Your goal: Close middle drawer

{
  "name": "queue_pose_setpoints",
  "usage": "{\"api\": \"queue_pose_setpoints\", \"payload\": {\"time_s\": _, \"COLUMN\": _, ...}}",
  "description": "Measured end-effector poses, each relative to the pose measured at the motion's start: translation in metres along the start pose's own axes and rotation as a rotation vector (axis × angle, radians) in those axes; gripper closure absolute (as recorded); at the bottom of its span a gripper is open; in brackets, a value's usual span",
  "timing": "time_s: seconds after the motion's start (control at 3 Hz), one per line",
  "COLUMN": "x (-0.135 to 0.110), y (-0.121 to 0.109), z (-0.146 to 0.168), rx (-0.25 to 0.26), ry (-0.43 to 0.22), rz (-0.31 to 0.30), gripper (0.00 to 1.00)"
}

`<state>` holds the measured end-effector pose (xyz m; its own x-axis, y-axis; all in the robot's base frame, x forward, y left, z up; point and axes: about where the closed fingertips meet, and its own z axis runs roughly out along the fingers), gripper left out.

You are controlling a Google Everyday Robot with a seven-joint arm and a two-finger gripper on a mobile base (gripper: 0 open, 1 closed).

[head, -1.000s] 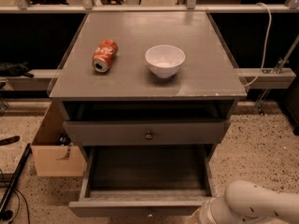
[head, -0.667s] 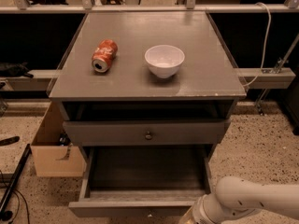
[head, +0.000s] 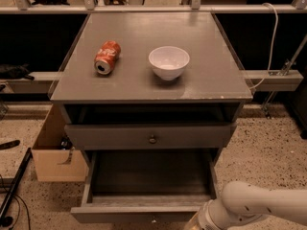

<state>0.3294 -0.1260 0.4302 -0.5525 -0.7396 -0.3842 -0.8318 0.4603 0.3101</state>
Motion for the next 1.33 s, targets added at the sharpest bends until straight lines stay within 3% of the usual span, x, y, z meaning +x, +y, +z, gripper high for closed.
{"api": "queue_pose_setpoints", "payload": {"time_s": 0.33, "x": -0.001, "y": -0.006, "z": 0.009, "rx": -0.007, "ry": -0.006, "rz": 0.016, "gripper": 0.27}}
{"api": "queue_pose_setpoints", "payload": {"time_s": 0.67, "x": -0.008, "y": -0.028, "z": 0.025, "rx": -0.007, "ry": -0.014, "rz": 0.030, "gripper": 0.04}}
{"api": "queue_pose_setpoints", "payload": {"time_s": 1.0, "x": -0.006, "y": -0.025, "z": 0.025, "rx": -0.007, "ry": -0.014, "rz": 0.030, "gripper": 0.00}}
{"api": "queue_pose_setpoints", "payload": {"time_s": 1.33, "x": -0.015, "y": -0.055, "z": 0.037, "rx": 0.011, "ry": -0.001, "rz": 0.047, "gripper": 0.00}}
